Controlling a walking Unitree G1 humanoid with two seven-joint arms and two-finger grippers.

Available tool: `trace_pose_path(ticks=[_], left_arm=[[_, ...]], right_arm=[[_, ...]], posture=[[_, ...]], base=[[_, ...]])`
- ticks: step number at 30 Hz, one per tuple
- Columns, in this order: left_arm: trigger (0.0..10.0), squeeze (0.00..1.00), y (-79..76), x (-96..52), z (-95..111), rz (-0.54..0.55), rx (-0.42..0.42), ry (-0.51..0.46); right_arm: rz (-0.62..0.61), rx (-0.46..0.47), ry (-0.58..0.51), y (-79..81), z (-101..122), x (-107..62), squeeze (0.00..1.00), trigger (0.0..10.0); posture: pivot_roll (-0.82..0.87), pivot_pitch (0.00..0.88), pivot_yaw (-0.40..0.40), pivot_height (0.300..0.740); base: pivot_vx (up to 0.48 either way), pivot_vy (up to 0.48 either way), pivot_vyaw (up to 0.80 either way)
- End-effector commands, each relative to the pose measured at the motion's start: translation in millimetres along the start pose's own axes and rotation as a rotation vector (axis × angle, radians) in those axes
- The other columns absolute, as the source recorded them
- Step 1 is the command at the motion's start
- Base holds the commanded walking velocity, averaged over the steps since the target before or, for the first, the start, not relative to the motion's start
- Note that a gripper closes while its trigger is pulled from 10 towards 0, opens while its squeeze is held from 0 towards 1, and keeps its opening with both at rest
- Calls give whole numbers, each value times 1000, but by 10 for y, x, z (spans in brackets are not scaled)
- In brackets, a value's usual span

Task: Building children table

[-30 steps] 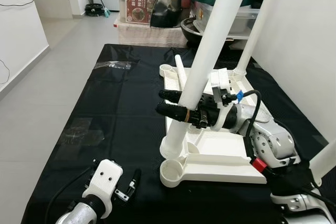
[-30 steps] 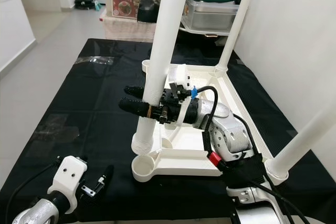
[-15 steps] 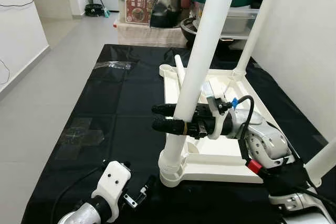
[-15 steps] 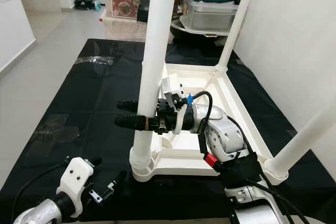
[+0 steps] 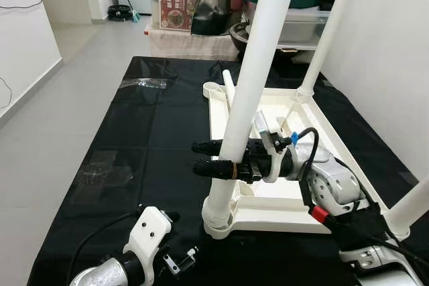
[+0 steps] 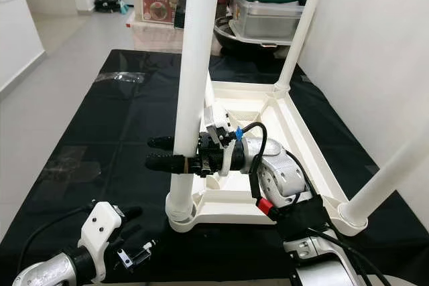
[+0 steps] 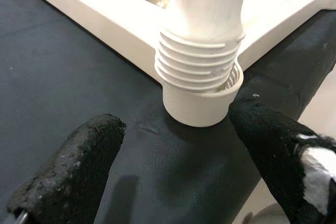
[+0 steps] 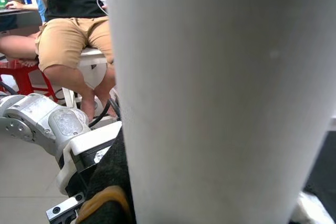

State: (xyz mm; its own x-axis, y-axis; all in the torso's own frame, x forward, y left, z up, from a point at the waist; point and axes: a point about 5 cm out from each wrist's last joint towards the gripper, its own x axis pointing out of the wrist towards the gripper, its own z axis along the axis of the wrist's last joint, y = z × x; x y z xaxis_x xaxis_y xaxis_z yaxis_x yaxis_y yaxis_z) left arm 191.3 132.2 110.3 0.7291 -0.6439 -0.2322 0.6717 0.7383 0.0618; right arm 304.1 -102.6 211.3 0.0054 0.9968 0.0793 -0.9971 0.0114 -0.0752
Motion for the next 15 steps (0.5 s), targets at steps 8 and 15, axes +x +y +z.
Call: trace_pose_path(ticks=[8,15], left_arm=[[10000,0,32,25,61,11,-4,-27],[10000,0,52,43,81,17,1,-38]], right_arm=[[-297,-11,-120,-188,144,-25,0,0],[-472,-77,-272,-320,471,-80,0,0]], posture=[[101,0,-99,740],[97,0,-96,740]], base=[[0,0,0],[0,0,0]])
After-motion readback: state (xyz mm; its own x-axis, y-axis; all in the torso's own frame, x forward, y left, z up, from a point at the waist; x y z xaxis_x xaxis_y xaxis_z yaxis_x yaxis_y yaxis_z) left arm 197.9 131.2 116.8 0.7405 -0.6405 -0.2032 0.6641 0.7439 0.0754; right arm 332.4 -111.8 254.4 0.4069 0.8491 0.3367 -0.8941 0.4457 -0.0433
